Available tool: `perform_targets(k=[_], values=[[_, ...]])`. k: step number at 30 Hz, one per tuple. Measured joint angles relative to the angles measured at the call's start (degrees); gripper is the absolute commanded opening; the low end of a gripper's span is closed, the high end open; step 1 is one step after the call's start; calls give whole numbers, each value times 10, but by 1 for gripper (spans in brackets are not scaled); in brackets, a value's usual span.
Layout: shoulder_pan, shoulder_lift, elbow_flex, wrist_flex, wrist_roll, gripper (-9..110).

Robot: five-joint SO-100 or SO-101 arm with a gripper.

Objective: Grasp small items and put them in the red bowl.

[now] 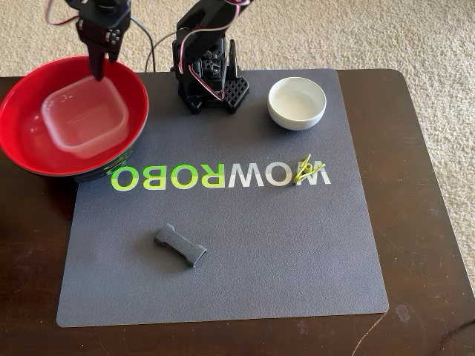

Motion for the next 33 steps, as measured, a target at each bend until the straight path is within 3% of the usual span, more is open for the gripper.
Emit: perform_targets(k=[4, 9, 13, 21, 27, 33], values=[[-115, 5, -127, 54, -39, 26], [-356, 11, -328, 78, -77, 24], [-548, -9, -475, 115, -37, 23], [-991, -48, -271, 120, 86, 26], [-1150, -200, -150, 118, 132, 25], [-1238, -171, -25, 114, 244, 25]])
